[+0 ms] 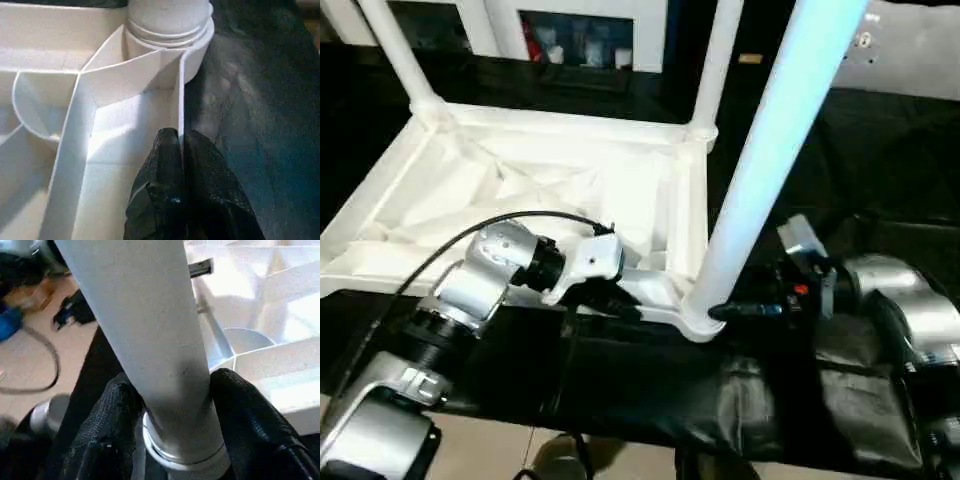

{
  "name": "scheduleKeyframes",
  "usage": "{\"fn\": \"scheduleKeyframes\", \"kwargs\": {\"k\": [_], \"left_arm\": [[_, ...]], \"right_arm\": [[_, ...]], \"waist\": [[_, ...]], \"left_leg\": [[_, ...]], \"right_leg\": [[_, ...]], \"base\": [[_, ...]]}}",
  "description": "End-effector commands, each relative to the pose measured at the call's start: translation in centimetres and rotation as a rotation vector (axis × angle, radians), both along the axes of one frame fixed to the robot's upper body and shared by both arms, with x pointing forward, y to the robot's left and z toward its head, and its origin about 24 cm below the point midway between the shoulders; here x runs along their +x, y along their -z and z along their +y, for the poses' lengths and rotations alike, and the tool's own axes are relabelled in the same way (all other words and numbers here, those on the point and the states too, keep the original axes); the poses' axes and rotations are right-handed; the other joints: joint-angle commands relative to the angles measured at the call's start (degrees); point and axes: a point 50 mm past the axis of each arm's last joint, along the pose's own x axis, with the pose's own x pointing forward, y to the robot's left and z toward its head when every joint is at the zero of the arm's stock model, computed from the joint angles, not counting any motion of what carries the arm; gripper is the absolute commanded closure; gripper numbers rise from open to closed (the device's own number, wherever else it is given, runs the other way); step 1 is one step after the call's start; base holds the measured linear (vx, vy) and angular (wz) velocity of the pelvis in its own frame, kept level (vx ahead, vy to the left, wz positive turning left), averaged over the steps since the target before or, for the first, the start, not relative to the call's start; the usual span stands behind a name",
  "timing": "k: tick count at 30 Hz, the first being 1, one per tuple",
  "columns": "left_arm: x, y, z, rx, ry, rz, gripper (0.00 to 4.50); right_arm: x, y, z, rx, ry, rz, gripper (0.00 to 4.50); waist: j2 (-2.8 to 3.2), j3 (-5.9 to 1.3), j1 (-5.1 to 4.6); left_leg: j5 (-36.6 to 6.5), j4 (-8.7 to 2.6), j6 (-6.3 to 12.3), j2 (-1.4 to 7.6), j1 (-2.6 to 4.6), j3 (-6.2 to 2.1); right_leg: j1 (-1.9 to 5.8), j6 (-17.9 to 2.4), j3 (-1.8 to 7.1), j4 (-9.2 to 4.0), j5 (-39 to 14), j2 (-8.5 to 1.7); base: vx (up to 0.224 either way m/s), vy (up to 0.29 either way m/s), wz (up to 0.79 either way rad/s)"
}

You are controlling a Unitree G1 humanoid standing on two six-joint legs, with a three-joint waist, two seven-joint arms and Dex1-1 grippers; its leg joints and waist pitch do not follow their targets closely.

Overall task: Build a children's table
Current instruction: Rotate leg to tighten

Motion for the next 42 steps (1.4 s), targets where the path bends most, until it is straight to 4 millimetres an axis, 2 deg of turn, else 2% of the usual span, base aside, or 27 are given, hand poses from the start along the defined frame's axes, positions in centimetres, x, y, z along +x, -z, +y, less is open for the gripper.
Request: {"fn": "scheduleKeyframes", "kwargs": {"k": [1, 2, 3, 4, 8, 9, 12, 14, 16, 17, 18, 19, 20, 21, 22, 23, 24, 26, 27, 29, 30, 32, 34, 35, 36, 39, 42], "left_arm": [[0.5, -0.4, -1.8, -0.059, -0.085, -0.043, 4.5], [0.5, -0.4, -1.8, -0.059, -0.085, -0.043, 4.5], [0.6, -0.4, -2.2, -0.072, -0.115, -0.043, 4.5], [0.7, -0.2, -3.1, -0.088, -0.169, -0.047, 4.5], [0.9, -0.1, -3.8, -0.102, -0.219, -0.047, 4.5], [1.3, -0.2, -4.7, -0.119, -0.278, -0.046, 4.5], [1.9, -0.3, -6.1, -0.138, -0.375, -0.062, 4.5], [2.0, -0.4, -6.3, -0.14, -0.392, -0.069, 4.5], [2.2, -0.4, -6.9, -0.142, -0.427, -0.087, 4.5], [2.4, -0.5, -7.4, -0.146, -0.454, -0.106, 4.5], [2.5, -0.6, -7.7, -0.149, -0.47, -0.116, 4.5], [2.5, -0.7, -8.3, -0.156, -0.481, -0.122, 4.5], [2.4, -0.7, -8.6, -0.159, -0.486, -0.122, 4.5], [2.2, -0.7, -9.3, -0.167, -0.5, -0.122, 4.5], [2.2, -0.7, -9.3, -0.168, -0.502, -0.122, 4.5], [2.2, -0.7, -9.5, -0.17, -0.508, -0.124, 4.5], [2.2, -0.7, -9.5, -0.171, -0.512, -0.125, 4.5], [2.2, -0.6, -9.1, -0.166, -0.509, -0.134, 4.5], [2.3, -0.5, -8.8, -0.163, -0.497, -0.141, 4.5], [2.3, -0.5, -8.5, -0.161, -0.496, -0.141, 4.5], [2.3, -0.5, -8.0, -0.157, -0.477, -0.149, 4.5], [2.2, -0.5, -7.8, -0.155, -0.462, -0.156, 4.5], [2.3, -0.4, -7.0, -0.146, -0.445, -0.161, 4.5], [2.2, -0.2, -6.4, -0.134, -0.443, -0.153, 4.5], [2.2, -0.1, -6.1, -0.126, -0.441, -0.148, 4.5], [2.1, 0.0, -5.1, -0.11, -0.388, -0.153, 4.5], [2.0, 0.3, -4.1, -0.081, -0.335, -0.158, 4.5]], "right_arm": [[-0.7, 0.3, 2.2, 0.074, -0.03, 0.017, 2.54], [-0.7, 0.3, 2.2, 0.074, -0.03, 0.017, 2.54], [-0.7, 0.5, 2.5, 0.075, 0.022, 0.009, 2.54], [-0.5, 1.1, 3.1, 0.071, 0.135, -0.005, 2.54], [-0.3, 1.5, 3.9, 0.056, 0.247, -0.011, 2.54], [0.0, 1.8, 5.0, 0.049, 0.371, -0.018, 2.54], [0.9, 1.7, 7.2, 0.063, 0.61, -0.025, 2.57], [1.1, 1.7, 7.6, 0.065, 0.662, -0.027, 2.58], [1.8, 1.5, 8.4, 0.073, 0.785, -0.033, 2.59], [2.6, 1.2, 9.0, 0.118, 0.909, -0.023, 2.6], [2.9, 1.0, 9.3, 0.142, 0.979, -0.011, 2.6], [3.5, 0.7, 9.9, 0.184, 1.08, 0.019, 2.6], [3.8, 0.5, 10.2, 0.203, 1.13, 0.039, 2.6], [4.0, -0.1, 10.9, 0.245, 1.182, 0.045, 2.6], [4.0, -0.1, 10.9, 0.25, 1.184, 0.043, 2.25], [3.9, -0.3, 11.1, 0.26, 1.191, 0.031, 2.25], [3.8, -0.3, 11.1, 0.26, 1.194, 0.023, 1.9], [3.4, 0.4, 10.3, 0.234, 1.198, 0.032, 1.8], [3.2, 0.9, 9.4, 0.218, 1.198, 0.027, 1.66], [3.0, 1.1, 9.0, 0.215, 1.195, 0.025, 1.46], [2.7, 1.5, 7.9, 0.21, 1.189, 0.014, 1.36], [2.5, 1.6, 7.4, 0.209, 1.185, 0.007, 1.21], [1.9, 1.6, 5.7, 0.185, 1.137, -0.063, 1.0], [1.4, 1.6, 4.7, 0.184, 1.101, -0.083, 0.92], [1.1, 1.5, 4.0, 0.184, 1.076, -0.093, 0.85], [0.2, 0.8, 1.3, 0.168, 0.967, -0.147, 0.55], [-1.0, -0.3, -1.2, 0.158, 0.815, -0.182, 0.34]], "waist": [[-0.64, -4.22, -0.46], [-0.64, -4.22, -0.46], [-0.77, -3.92, -0.79], [-0.84, -3.93, -1.06], [-0.89, -3.61, -2.05], [-0.83, -3.31, -2.47], [-0.6, -3.03, -3.6], [-0.52, -2.94, -3.92], [-0.36, -2.8, -4.54], [-0.27, -2.84, -4.59], [-0.3, -2.83, -4.81], [0.24, -2.96, -5.33], [0.17, -3.02, -5.4], [0.52, -3.07, -5.39], [0.52, -3.07, -5.39], [0.56, -3.09, -5.38], [0.45, -3.26, -5.31], [0.36, -3.49, -5.13], [0.37, -3.55, -5.0], [0.25, -3.68, -4.78], [0.24, -3.72, -4.71], [0.24, -3.67, -4.62], [0.21, -3.51, -4.53], [0.53, -3.41, -4.6], [0.56, -3.51, -4.46], [0.39, -3.53, -4.51], [0.25, -3.43, -4.35]], "left_leg": [[-10.1, -3.36, 5.63, 1.41, 0.98, 0.03], [-10.1, -3.36, 5.63, 1.41, 0.98, 0.03], [-10.8, -3.49, 5.09, 1.32, 0.95, 0.04], [-11.1, -3.57, 4.73, 1.14, 0.77, -0.11], [-12.5, -3.82, 3.84, 0.91, 0.78, -0.29], [-12.8, -3.95, 3.45, 0.82, 0.54, -0.33], [-15.1, -4.16, 2.58, 0.41, 0.65, -0.8], [-16.0, -4.2, 2.43, 0.31, 0.8, -0.78], [-17.7, -4.4, 2.16, 0.29, 0.84, -1.01], [-17.9, -4.43, 2.18, 0.25, 0.89, -1.09], [-17.9, -4.44, 2.18, 0.24, 0.82, -1.04], [-18.2, -4.72, 1.79, 0.42, 0.72, -1.25], [-17.8, -4.89, 1.69, 0.46, 0.55, -1.38], [-16.6, -5.06, 1.78, 0.79, 0.63, -1.25], [-16.6, -5.06, 1.78, 0.79, 0.63, -1.25], [-16.7, -4.94, 1.92, 0.81, 0.87, -0.99], [-15.5, -4.82, 2.31, 0.77, 0.84, -0.79], [-13.1, -4.58, 3.6, 0.64, 0.7, -0.56], [-12.1, -4.41, 4.41, 0.65, 0.95, -0.28], [-10.7, -4.29, 5.46, 0.46, 0.64, -0.16], [-9.6, -4.27, 6.0, 0.49, 0.55, -0.12], [-9.1, -4.31, 6.45, 0.56, 0.41, -0.22], [-10.0, -4.32, 6.13, 0.68, 0.54, -0.22], [-10.1, -4.3, 6.2, 0.64, 0.48, -0.18], [-10.2, -4.3, 6.38, 0.74, 0.55, -0.25], [-9.9, -4.19, 7.1, 0.8, 0.4, -0.19], [-10.8, -4.05, 8.37, 0.72, 0.5, -0.1]], "right_leg": [[3.91, -11.6, 2.09, -4.02, -20.9, -3.56], [3.91, -11.6, 2.09, -4.02, -20.9, -3.56], [3.69, -10.5, 2.17, -4.4, -22.7, -3.51], [3.87, -9.8, 2.04, -4.5, -24.3, -3.62], [3.55, -7.5, 1.96, -5.13, -28.4, -3.53], [3.51, -6.7, 1.94, -5.27, -29.6, -3.43], [3.13, -4.2, 1.7, -6.01, -35.0, -3.54], [2.73, -3.5, 1.62, -6.38, -36.2, -3.4], [2.54, -2.8, 1.48, -6.65, -37.3, -3.43], [2.66, -2.6, 1.39, -6.68, -37.3, -3.47], [2.54, -2.6, 1.46, -6.77, -37.2, -3.51], [2.73, -3.2, 1.23, -6.74, -35.0, -3.61], [2.99, -3.4, 1.15, -6.56, -33.7, -3.55], [2.94, -4.8, 1.47, -6.02, -27.5, -3.4], [2.94, -4.8, 1.47, -6.02, -27.5, -3.4], [2.85, -5.9, 1.64, -5.81, -23.8, -3.21], [3.13, -7.1, 1.87, -5.38, -19.6, -3.13], [3.55, -8.8, 2.09, -4.86, -14.7, -3.14], [3.4, -9.8, 2.22, -4.81, -12.9, -3.11], [3.93, -10.3, 2.27, -4.66, -11.9, -3.3], [4.02, -10.8, 2.25, -4.64, -11.4, -3.34], [4.23, -11.0, 2.16, -4.6, -11.9, -3.39], [4.25, -10.5, 2.07, -4.92, -14.7, -3.34], [4.15, -10.5, 2.13, -4.87, -15.1, -3.33], [4.34, -10.4, 2.13, -4.84, -15.3, -3.35], [4.31, -11.1, 2.16, -4.85, -15.0, -3.38], [4.32, -10.7, 2.08, -5.21, -17.2, -3.33]], "base": [[0.0, 0.0, 0.0], [0.0, 0.0, 0.0], [0.0, 0.0, 0.0], [0.0, 0.0, 0.0], [0.0, 0.0, 0.0], [0.0, 0.0, 0.0], [0.0, 0.0, 0.0], [0.0, 0.0, 0.0], [0.0, 0.0, 0.0], [0.0, 0.0, 0.0], [0.0, 0.0, 0.0], [0.0, 0.0, 0.0], [0.0, 0.0, 0.0], [0.0, 0.0, 0.0], [0.0, 0.0, 0.0], [0.0, 0.0, 0.0], [0.0, 0.0, 0.0], [0.051, -0.004, 0.04], [0.051, -0.013, 0.05], [0.0, 0.0, 0.0], [0.0, 0.0, 0.0], [0.0, 0.0, 0.0], [0.0, 0.0, 0.0], [0.0, 0.0, 0.0], [0.0, 0.0, 0.0], [0.0, 0.0, 0.0], [0.0, 0.0, 0.0]]}}
